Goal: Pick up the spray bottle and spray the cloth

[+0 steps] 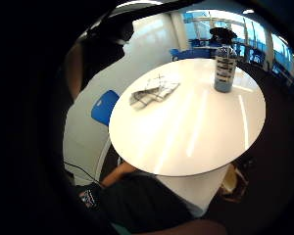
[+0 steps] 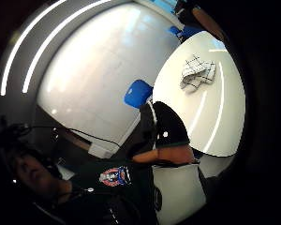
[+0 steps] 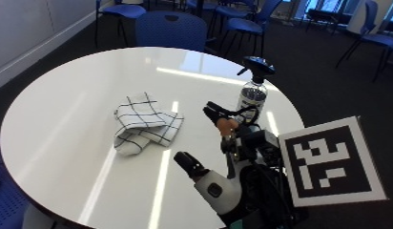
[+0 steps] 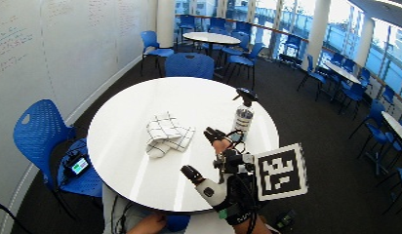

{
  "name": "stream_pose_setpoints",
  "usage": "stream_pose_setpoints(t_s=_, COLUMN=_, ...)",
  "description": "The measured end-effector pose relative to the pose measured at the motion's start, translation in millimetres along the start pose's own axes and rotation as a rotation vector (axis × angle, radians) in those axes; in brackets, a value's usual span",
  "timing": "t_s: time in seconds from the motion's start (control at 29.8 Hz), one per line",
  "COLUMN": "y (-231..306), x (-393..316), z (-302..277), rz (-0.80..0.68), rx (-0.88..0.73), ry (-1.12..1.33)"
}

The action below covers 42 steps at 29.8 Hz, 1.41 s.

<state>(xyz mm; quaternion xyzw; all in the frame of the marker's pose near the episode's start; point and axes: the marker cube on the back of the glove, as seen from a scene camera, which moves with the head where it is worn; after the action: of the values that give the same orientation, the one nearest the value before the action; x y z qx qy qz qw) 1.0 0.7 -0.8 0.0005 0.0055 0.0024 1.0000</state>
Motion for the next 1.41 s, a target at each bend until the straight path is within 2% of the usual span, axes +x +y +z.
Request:
stream_pose_setpoints(t_s=0.44, y=5.8, x=4.9, z=-0.4, rz=0.048, rx=-0.002, ry=-0.016)
stream_pose_setpoints(t_s=1.18, y=4.8, x=7.8, z=1.4, rz=0.039, rx=-0.024, ry=-0.030)
stream_pose_setpoints(t_s=1.41, y=-6.9, x=22.4, z=2.1, rz=0.083, rx=0.030, ry=-0.005)
